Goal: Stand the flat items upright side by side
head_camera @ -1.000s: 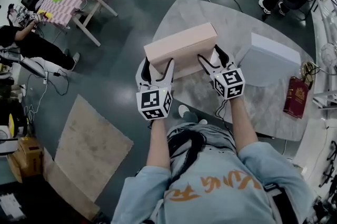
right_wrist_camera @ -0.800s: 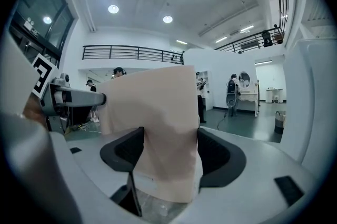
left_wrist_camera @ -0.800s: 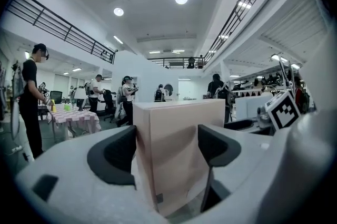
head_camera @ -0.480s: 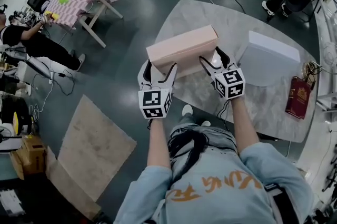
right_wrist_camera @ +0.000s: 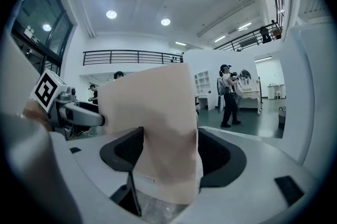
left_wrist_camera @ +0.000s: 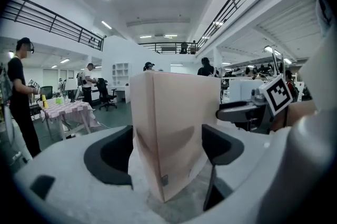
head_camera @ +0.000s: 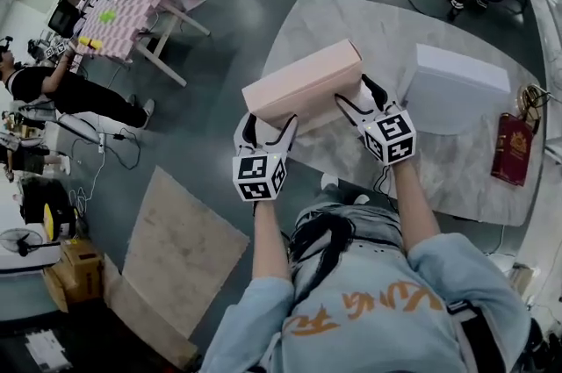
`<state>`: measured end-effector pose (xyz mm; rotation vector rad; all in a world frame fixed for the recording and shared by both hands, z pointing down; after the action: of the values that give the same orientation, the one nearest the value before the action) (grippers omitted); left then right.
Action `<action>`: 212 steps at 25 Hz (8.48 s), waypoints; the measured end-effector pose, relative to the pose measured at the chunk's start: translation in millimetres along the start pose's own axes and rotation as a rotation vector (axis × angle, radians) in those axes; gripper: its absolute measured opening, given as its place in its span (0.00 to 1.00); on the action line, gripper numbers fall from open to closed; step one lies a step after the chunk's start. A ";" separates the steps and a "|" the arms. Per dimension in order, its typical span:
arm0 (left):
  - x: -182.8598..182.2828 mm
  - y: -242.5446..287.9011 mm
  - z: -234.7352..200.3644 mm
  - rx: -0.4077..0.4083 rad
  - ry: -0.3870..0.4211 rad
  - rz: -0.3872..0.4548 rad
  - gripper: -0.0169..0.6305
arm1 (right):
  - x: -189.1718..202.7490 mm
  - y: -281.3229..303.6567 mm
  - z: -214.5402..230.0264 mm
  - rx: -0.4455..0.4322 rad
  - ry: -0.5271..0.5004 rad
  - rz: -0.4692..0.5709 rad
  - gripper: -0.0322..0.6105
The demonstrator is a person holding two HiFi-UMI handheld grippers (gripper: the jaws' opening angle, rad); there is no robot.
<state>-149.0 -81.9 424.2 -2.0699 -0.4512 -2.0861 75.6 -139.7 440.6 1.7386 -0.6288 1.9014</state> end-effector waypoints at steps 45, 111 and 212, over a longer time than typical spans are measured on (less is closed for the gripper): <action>33.4 48.7 -5.1 0.061 -0.054 -0.054 0.63 | 16.7 -103.2 25.8 0.351 0.010 -0.087 0.46; 18.3 224.1 -24.6 0.648 0.041 0.073 0.62 | 48.9 -52.5 89.0 1.609 -0.001 -0.296 0.70; 34.5 91.9 196.0 0.510 0.004 -0.125 0.32 | 45.6 -123.6 57.9 0.434 -0.095 -0.279 0.69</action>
<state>65.5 -100.8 465.7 -1.7707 -1.0127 -1.7867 194.8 -78.0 492.4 2.0619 0.0099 1.8560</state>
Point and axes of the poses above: the fingertips, and each gripper's own axes: y forward along the fingers, z to its right, x out of its underside, the point moved 6 cm from there along -y, backward along the fingers, and after that the axes turned 13 degrees about z, right-handed, at the moved point
